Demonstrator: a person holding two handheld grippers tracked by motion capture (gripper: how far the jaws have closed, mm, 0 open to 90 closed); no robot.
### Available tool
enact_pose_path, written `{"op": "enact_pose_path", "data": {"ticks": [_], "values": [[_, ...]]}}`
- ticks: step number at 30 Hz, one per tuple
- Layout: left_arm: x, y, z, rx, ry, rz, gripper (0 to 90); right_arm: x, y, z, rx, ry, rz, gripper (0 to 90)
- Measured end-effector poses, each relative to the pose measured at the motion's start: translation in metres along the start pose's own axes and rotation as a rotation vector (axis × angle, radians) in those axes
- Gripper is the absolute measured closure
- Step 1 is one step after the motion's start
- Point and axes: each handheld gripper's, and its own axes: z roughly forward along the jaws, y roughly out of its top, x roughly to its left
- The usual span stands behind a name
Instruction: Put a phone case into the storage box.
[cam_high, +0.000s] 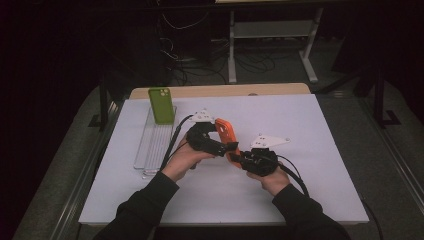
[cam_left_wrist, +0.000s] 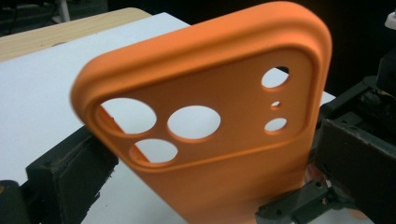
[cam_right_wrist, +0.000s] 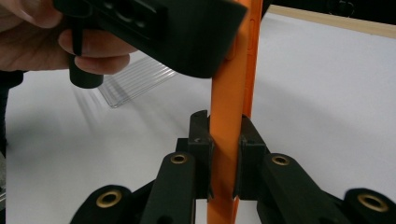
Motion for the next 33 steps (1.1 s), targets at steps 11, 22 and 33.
{"op": "enact_pose_path", "data": {"ticks": [11, 22, 33], "values": [[0.0, -0.001, -0.002, -0.018, 0.01, -0.021, 7.3, 0.003, -0.001, 0.002, 0.002, 0.004, -0.011, 78.4], [-0.001, 0.002, -0.008, -0.048, -0.017, -0.034, 14.0, 0.005, -0.001, 0.005, 0.013, 0.007, -0.023, 77.7], [0.0, 0.004, -0.009, -0.04, -0.005, -0.025, 14.8, 0.003, 0.0, 0.003, 0.023, 0.01, -0.011, 51.1]]}}
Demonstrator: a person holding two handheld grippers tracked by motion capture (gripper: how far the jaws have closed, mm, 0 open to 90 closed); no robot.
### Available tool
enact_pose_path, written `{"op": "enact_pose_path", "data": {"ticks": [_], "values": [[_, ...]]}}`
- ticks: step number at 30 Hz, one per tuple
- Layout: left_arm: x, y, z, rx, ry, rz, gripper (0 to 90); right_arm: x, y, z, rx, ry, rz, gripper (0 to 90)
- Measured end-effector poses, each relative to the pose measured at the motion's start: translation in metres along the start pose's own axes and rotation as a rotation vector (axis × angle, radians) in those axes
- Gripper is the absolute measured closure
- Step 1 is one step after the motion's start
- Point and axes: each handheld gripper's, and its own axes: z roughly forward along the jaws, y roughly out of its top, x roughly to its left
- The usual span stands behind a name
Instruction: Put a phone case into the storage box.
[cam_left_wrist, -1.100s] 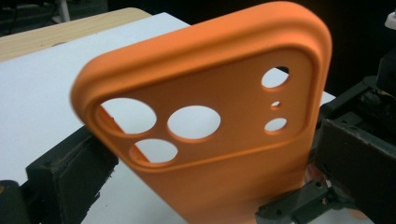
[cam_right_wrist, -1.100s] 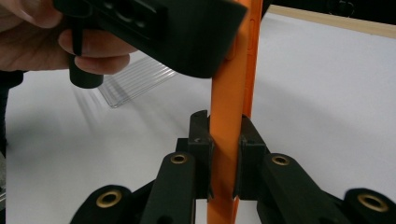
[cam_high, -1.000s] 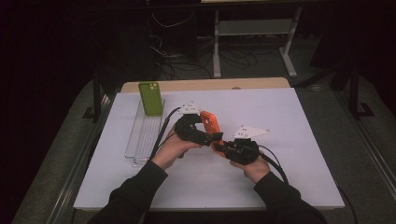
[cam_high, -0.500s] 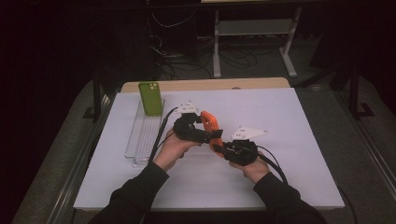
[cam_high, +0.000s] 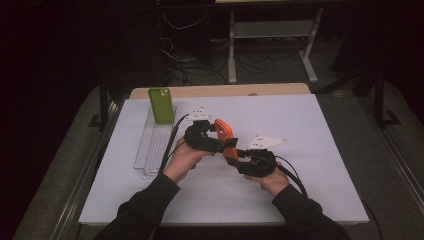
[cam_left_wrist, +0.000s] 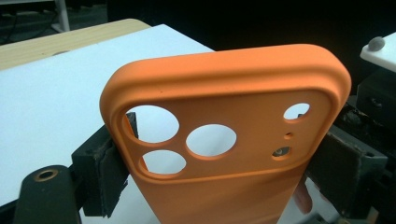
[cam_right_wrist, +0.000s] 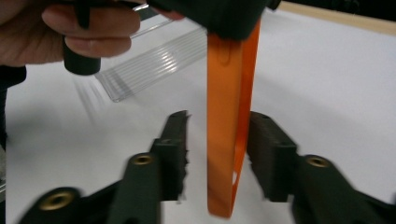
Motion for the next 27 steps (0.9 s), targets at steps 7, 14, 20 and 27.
{"op": "enact_pose_path", "data": {"ticks": [7, 14, 20, 27], "values": [[0.007, 0.007, -0.008, 0.014, 0.041, 0.011, 14.8, -0.006, -0.002, -0.01, 0.045, -0.018, -0.015, 24.8], [0.021, 0.025, -0.023, 0.003, 0.107, 0.018, 14.7, -0.017, -0.011, -0.028, 0.068, -0.09, -0.004, 11.0], [0.039, 0.042, -0.044, -0.021, 0.18, 0.002, 14.7, -0.03, -0.026, -0.044, 0.067, -0.138, 0.0, 0.0], [0.06, 0.057, -0.072, -0.052, 0.274, -0.019, 14.7, -0.035, -0.04, -0.058, 0.07, -0.163, 0.004, 0.0]]}}
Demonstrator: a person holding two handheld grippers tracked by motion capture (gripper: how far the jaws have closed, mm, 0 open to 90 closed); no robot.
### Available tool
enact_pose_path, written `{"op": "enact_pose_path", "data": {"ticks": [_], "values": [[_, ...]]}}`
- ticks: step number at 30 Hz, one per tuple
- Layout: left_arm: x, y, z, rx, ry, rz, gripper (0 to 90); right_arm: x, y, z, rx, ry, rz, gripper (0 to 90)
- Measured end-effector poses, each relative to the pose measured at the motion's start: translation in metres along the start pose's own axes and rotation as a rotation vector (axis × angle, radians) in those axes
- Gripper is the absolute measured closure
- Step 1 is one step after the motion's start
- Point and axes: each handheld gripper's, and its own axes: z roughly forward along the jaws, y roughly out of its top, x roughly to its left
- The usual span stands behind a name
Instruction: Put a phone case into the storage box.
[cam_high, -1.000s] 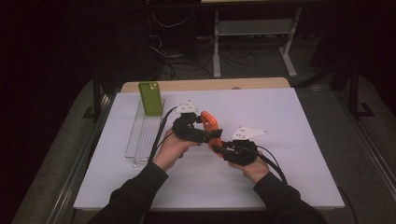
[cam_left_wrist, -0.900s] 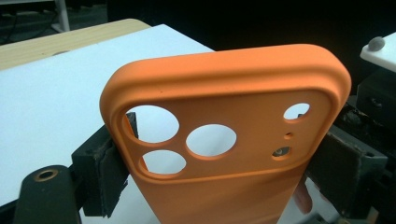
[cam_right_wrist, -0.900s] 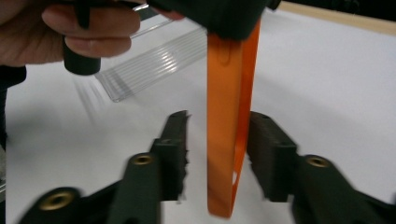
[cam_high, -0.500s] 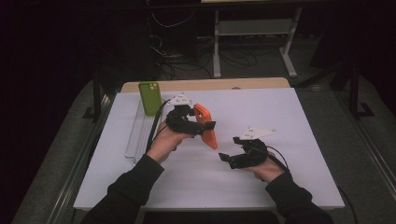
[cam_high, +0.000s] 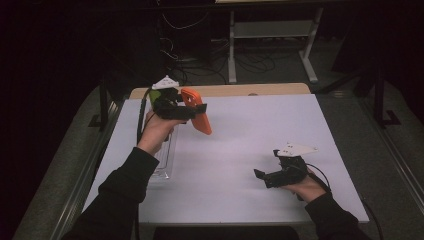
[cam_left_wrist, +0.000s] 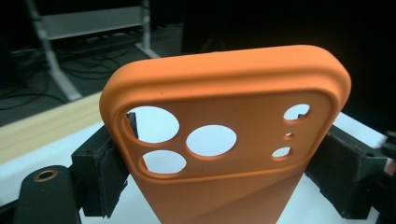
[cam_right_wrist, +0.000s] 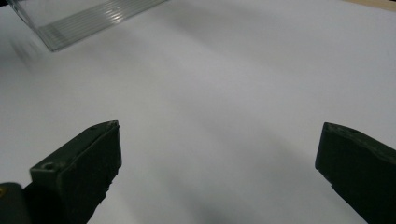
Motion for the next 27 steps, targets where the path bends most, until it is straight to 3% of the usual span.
{"op": "enact_pose_path", "data": {"ticks": [13, 22, 27], "values": [[0.048, 0.009, -0.027, -0.011, 0.262, -0.04, 14.6, -0.003, -0.013, -0.006, 0.033, -0.028, -0.03, 0.0], [0.071, 0.002, -0.023, 0.005, 0.445, -0.095, 14.4, -0.003, -0.013, -0.006, 0.032, -0.032, -0.025, 0.0], [0.078, -0.005, -0.014, 0.067, 0.518, -0.101, 14.3, -0.004, -0.013, -0.006, 0.031, -0.03, -0.03, 0.0]]}}
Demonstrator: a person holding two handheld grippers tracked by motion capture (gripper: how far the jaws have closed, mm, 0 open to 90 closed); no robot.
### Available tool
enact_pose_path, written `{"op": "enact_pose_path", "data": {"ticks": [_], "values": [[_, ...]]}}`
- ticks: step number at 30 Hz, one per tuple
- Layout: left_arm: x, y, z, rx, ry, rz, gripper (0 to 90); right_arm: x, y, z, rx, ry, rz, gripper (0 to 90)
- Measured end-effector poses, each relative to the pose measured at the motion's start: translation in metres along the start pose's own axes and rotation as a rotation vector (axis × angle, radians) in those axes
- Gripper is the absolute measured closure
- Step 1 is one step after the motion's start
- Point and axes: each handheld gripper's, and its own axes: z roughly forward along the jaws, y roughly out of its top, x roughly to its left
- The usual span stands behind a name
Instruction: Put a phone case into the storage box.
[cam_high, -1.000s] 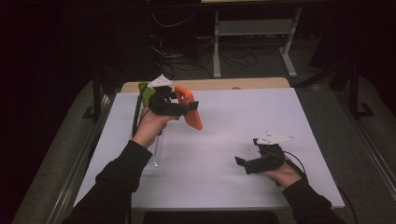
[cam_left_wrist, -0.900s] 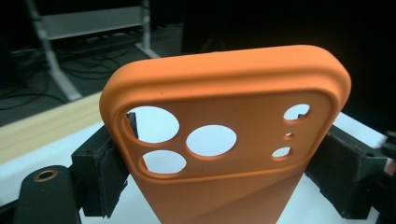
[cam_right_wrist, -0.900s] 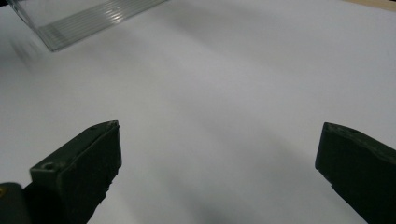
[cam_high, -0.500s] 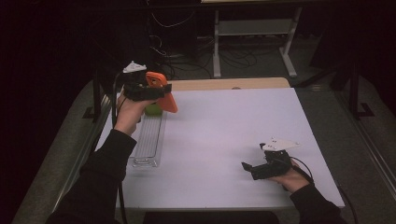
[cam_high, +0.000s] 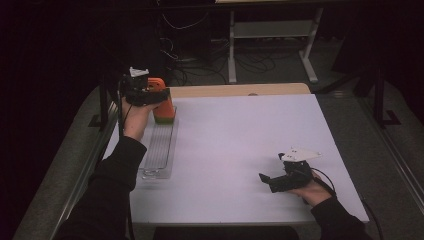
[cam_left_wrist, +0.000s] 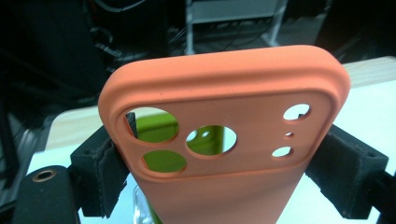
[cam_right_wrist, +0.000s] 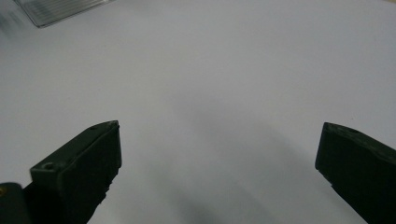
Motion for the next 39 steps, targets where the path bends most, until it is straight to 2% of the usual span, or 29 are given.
{"op": "enact_pose_path", "data": {"ticks": [10, 15, 16, 20, 21, 26, 30, 31, 32, 34, 36, 39], "values": [[0.004, -0.021, 0.028, 0.101, 0.109, 0.019, 14.1, -0.001, 0.0, -0.001, -0.001, 0.005, 0.006, 0.0], [0.005, -0.029, 0.039, 0.11, 0.129, -0.002, 13.9, 0.0, -0.001, -0.001, 0.001, 0.005, 0.003, 0.0], [0.005, -0.03, 0.041, 0.125, 0.126, -0.001, 13.8, 0.0, -0.001, -0.001, 0.003, 0.004, 0.003, 0.0], [0.004, -0.034, 0.048, 0.134, 0.126, -0.015, 13.7, -0.001, -0.001, -0.001, 0.002, 0.001, -0.001, 0.0], [0.004, -0.034, 0.049, 0.139, 0.131, 0.002, 13.7, -0.001, -0.001, -0.001, 0.001, 0.002, 0.0, 0.0], [0.002, -0.037, 0.054, 0.146, 0.131, 0.009, 13.3, -0.001, -0.001, -0.001, 0.0, -0.001, -0.003, 0.0], [0.001, -0.037, 0.057, 0.129, 0.128, 0.014, 10.0, 0.0, -0.001, -0.002, 0.0, 0.003, 0.0, 0.0], [0.001, -0.037, 0.057, 0.125, 0.133, 0.007, 5.9, 0.0, -0.001, -0.002, 0.0, 0.004, 0.0, 0.0], [0.002, -0.036, 0.056, 0.113, 0.118, 0.003, 3.4, 0.0, -0.001, -0.002, 0.0, 0.003, 0.0, 0.0], [0.004, -0.035, 0.054, 0.109, 0.116, 0.01, 0.2, -0.001, -0.001, -0.002, -0.003, 0.001, -0.003, 0.0], [0.006, -0.032, 0.05, 0.104, 0.105, 0.001, 0.0, -0.001, -0.001, -0.002, 0.0, 0.004, 0.003, 0.0], [0.01, -0.027, 0.043, 0.095, 0.088, 0.008, 0.0, -0.001, -0.001, -0.002, -0.003, 0.002, -0.001, 0.0]]}}
